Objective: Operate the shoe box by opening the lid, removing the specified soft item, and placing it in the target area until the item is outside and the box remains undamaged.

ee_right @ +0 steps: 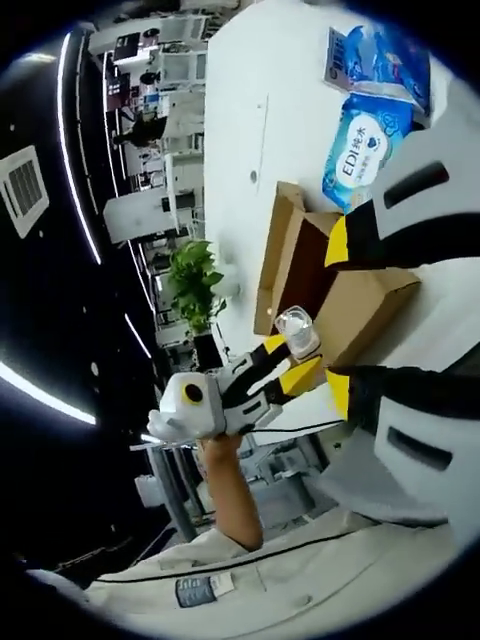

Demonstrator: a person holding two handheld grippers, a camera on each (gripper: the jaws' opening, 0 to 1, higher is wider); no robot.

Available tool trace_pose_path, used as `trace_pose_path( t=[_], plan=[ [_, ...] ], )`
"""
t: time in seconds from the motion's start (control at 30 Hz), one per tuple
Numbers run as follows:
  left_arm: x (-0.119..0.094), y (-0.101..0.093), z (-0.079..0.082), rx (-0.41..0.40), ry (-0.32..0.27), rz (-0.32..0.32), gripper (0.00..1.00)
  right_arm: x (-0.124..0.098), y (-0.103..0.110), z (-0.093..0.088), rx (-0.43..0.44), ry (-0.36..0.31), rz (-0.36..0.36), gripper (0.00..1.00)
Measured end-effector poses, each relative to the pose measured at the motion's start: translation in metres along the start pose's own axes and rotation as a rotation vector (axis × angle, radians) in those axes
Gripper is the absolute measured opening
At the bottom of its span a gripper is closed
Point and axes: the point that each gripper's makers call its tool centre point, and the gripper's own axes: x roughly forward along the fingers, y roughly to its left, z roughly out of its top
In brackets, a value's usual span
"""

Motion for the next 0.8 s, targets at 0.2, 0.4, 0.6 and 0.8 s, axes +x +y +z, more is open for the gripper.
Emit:
trace_pose_path(
  t=[0.2,0.4,0.6,0.8],
  plan=[
    [-0.001,-0.008,0.01,-0.031,-0.076,-0.014,0.2,0.014,0.006,0.007,0.021,-0.026,0.036,0.32],
    [-0.004,-0.016,0.02,-0.077,-0.16,-0.017,0.2,0.024,0.011,0.012,0.047,-0.048,0.07,0.28],
    [-0.006,-0.025,0.026,-0.13,-0.241,-0.041,0.2,0.033,0.016,0.019,0.076,-0.072,0.108,0.26],
    [-0.008,-0.031,0.027,-0.172,-0.288,-0.085,0.2,0.039,0.029,0.024,0.099,-0.082,0.182,0.25]
  ],
)
